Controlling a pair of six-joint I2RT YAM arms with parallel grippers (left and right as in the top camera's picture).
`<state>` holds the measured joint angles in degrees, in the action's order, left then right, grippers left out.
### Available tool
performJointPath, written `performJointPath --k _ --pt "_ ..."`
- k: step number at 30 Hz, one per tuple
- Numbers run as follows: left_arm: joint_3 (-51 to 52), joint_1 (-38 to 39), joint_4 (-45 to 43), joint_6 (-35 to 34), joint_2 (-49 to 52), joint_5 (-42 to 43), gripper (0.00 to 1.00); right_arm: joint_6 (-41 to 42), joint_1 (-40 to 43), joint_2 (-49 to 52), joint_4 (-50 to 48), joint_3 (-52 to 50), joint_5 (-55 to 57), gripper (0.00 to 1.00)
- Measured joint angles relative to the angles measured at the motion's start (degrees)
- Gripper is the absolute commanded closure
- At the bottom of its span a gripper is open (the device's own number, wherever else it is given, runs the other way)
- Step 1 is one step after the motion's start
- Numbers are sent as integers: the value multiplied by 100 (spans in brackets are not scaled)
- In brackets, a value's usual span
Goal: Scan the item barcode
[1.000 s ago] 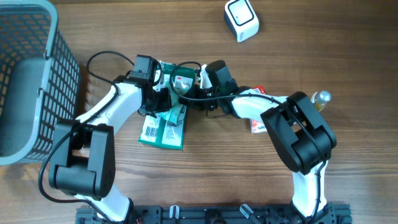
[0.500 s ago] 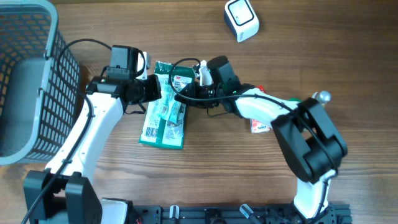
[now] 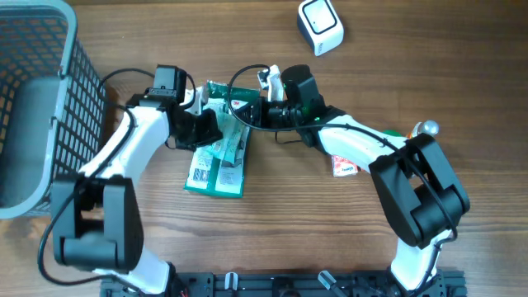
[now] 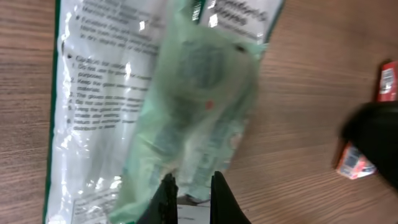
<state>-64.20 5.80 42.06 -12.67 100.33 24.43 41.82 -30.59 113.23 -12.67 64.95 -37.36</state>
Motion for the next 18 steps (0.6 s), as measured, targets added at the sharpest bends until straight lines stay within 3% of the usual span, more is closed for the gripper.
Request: performJointPath --k 18 --pt "7 -385 -44 63 507 94 96 -9 -92 1034 -1379 0 -13 96"
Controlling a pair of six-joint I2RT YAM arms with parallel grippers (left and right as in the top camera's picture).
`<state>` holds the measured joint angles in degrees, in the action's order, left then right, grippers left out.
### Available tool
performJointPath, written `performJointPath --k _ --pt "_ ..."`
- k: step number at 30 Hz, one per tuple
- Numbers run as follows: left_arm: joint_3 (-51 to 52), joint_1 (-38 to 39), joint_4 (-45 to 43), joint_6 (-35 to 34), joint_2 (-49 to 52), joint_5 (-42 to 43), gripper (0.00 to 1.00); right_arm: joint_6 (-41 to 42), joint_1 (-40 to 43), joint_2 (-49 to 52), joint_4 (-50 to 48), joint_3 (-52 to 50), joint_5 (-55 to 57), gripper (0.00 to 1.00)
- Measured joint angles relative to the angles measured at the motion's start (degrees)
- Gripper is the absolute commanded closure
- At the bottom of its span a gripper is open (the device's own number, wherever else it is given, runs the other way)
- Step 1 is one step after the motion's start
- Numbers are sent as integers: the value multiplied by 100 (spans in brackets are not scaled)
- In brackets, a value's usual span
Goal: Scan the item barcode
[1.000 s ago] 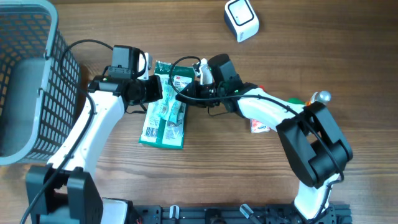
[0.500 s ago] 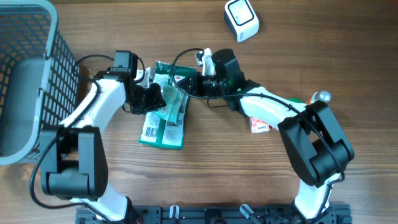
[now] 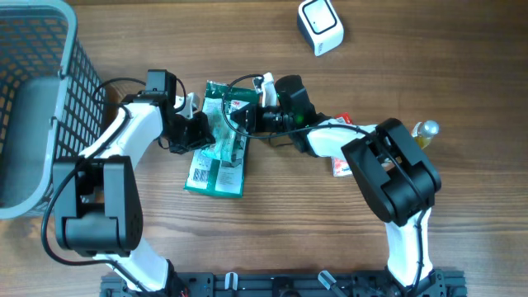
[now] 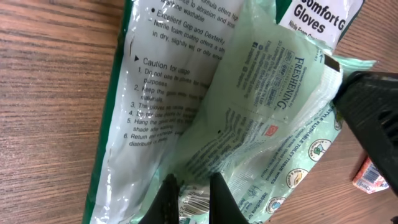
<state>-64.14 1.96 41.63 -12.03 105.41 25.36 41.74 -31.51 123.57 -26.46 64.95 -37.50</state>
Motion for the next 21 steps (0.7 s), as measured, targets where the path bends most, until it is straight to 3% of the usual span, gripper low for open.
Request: performJointPath --k 8,21 --pt "175 -11 -310 22 4 2 96 595 -2 28 -1207 0 -778 96" --pt "195 -11 -332 24 4 -33 96 614 -33 31 -262 0 -326 96"
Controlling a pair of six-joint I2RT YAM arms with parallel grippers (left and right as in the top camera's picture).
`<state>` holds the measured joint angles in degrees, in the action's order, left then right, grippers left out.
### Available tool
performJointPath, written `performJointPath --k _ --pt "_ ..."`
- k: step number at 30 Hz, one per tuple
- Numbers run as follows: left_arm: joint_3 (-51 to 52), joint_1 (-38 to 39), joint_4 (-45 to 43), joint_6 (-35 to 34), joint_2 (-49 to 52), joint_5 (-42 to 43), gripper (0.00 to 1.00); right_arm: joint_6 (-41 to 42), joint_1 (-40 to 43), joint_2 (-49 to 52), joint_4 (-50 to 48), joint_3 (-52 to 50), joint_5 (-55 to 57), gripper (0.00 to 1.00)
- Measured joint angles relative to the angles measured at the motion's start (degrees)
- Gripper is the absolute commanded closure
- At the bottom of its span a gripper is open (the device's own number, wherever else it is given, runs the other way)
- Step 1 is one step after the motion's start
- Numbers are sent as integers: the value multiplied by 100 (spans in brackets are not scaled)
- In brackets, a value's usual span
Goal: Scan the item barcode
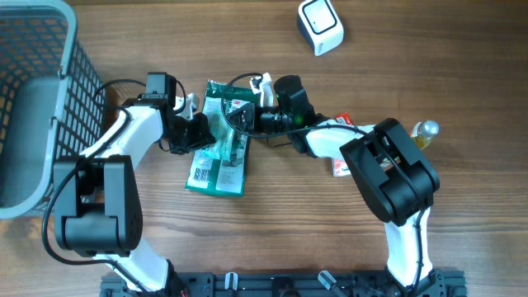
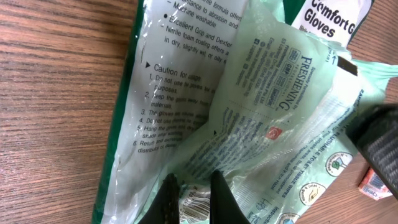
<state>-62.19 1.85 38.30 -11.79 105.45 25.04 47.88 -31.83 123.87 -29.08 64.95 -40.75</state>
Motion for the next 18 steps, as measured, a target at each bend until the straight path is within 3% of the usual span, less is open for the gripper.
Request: performJointPath --k 5,15,18 --pt "0 0 0 0 0 -9 96 -74 -2 0 0 0 210 95" --pt "46 2 -111 20 -2 63 96 -192 -83 -42 1215 136 1132 95" --pt "96 0 -177 17 -2 105 96 -271 -103 -57 1261 153 1213 90"
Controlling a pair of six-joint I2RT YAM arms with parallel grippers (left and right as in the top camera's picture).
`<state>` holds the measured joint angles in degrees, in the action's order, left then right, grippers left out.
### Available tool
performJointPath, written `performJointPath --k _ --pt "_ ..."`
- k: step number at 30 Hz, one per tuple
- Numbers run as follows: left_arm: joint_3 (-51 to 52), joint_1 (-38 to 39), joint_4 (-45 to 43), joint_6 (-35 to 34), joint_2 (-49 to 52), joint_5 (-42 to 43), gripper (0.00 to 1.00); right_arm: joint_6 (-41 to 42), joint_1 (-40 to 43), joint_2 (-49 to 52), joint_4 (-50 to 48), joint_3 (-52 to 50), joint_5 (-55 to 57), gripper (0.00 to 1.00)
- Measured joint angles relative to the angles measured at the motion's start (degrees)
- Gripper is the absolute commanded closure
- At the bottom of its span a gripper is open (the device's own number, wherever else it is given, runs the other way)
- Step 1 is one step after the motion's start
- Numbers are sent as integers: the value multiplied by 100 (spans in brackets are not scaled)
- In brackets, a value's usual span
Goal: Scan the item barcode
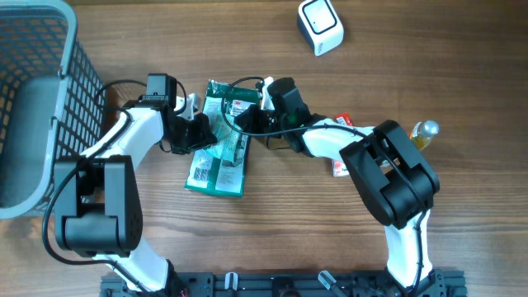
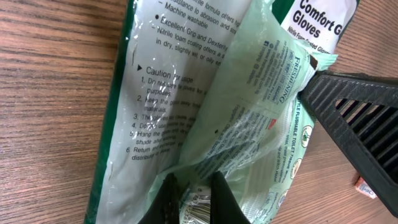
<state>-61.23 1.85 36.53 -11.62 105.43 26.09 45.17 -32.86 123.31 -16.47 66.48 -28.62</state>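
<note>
A pale green wipes packet (image 1: 223, 139) lies crumpled on top of a green-and-white gloves bag (image 1: 216, 172). My left gripper (image 1: 198, 132) is shut on the packet's left edge. In the left wrist view its fingertips (image 2: 193, 182) pinch the packet (image 2: 261, 130) right at a barcode (image 2: 199, 208). My right gripper (image 1: 242, 122) is at the packet's right end. One black ribbed finger (image 2: 354, 121) touches the packet's corner, and whether it grips is hidden. The white scanner (image 1: 320, 26) sits at the far edge.
A grey wire basket (image 1: 41, 107) fills the left side. A small red-and-white box (image 1: 345, 165) lies under the right arm, and shows in the left wrist view (image 2: 367, 186) as well. A small bottle (image 1: 425, 129) stands to the right.
My right gripper has moved left onto the packet's right corner, where it now fills the right of the left wrist view. The left gripper still pinches the packet in the same place.
The left gripper was shut on the packet with the right gripper close by on the other side. The left arm then drew back a little to the left, showing the packet's print. Now the right gripper's finger lies on the packet's corner.
</note>
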Motion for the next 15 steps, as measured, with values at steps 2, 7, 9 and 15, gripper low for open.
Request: performJointPath --k 2,7,9,15 --pt "2 0 -4 2 -11 -2 96 -68 0 0 -74 0 -33 87" --pt "-37 -28 66 0 -219 -4 96 -197 17 -81 -120 -15 -162 87" --pt "-168 -52 57 -28 -479 -4 95 -223 44 -302 68 -79 -225 89" --pt "-511 -74 -334 -275 -1193 -2 90 -188 70 -1040 592 -81 -833 96"
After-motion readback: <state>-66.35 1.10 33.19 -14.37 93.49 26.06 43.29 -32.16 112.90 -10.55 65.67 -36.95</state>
